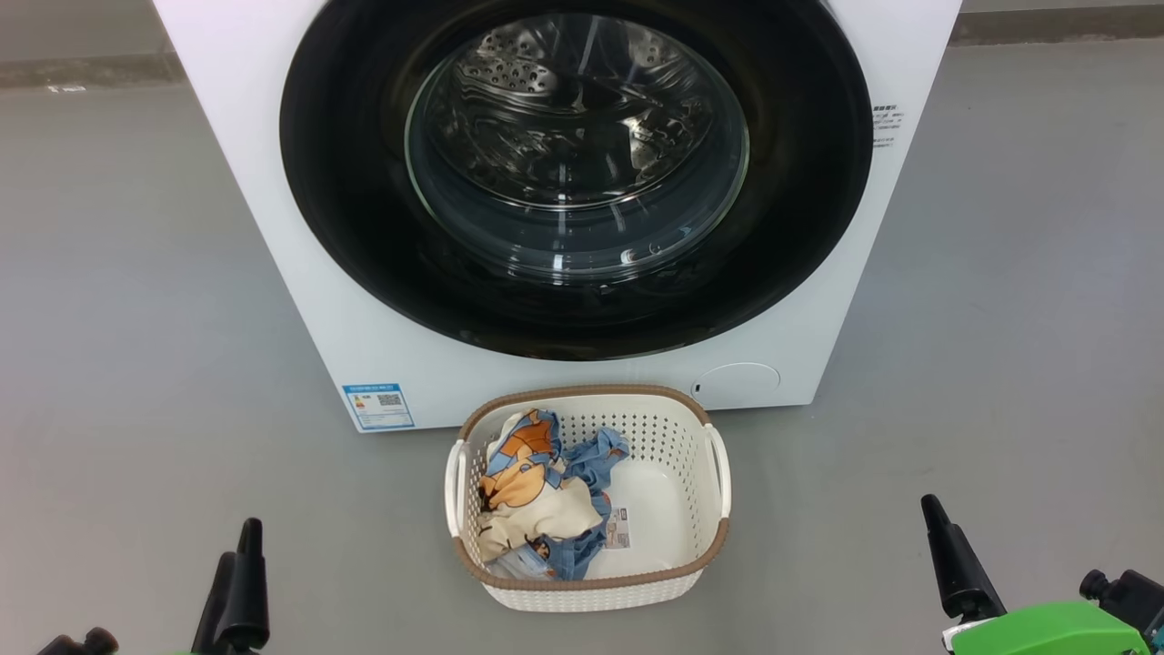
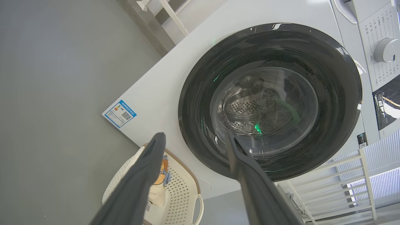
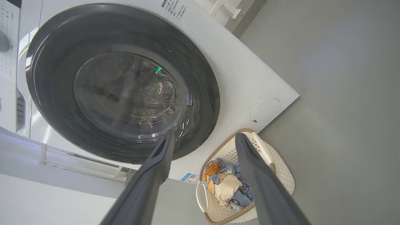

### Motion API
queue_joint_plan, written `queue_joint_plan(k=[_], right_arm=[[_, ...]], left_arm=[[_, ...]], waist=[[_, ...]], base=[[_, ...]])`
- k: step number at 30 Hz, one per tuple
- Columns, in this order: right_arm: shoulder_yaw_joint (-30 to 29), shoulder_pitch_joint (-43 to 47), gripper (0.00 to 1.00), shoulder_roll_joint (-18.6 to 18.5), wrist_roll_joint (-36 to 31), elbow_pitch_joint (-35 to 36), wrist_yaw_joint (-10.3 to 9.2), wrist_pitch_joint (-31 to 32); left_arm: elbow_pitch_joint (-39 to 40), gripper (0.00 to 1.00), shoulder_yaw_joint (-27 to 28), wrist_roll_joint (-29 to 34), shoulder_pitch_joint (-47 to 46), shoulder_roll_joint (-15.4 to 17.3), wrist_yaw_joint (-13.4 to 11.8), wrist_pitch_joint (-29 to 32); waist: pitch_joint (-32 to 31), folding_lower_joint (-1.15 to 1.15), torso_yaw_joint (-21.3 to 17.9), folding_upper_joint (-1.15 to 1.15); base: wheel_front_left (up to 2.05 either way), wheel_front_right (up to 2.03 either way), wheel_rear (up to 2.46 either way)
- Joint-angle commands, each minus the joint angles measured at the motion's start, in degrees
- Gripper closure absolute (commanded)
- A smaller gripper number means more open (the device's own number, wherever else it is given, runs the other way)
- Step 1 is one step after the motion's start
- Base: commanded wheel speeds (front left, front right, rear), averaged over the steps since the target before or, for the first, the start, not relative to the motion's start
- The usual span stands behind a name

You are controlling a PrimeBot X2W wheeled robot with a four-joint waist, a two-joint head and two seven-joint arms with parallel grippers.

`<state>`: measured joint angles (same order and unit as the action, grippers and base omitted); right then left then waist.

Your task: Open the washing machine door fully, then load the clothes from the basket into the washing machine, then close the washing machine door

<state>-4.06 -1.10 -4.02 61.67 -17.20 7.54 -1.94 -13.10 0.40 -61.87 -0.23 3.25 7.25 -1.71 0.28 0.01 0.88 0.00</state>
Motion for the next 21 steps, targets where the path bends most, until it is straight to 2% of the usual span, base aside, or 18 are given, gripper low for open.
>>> queue_joint_plan(k=[1, 21], right_arm=[[1.1, -0.4, 0.00, -1.2, -2.2, 1.8, -0.02, -0.8], [2.5, 0.3, 0.00, -2.0, -13.8, 2.6, -0.03, -4.0]], left_arm=[[2.0, 0.00, 0.7, 2.3, -0.5, 1.3, 0.1, -1.0], [4.3, 0.00, -0.7, 14.5, 0.4, 2.8, 0.1, -4.2]], waist=[[0.0, -0.01, 0.0, 0.00], [0.0, -0.01, 0.5, 0.00]], base=[[0.00, 0.00, 0.00], [0.00, 0.00, 0.00]])
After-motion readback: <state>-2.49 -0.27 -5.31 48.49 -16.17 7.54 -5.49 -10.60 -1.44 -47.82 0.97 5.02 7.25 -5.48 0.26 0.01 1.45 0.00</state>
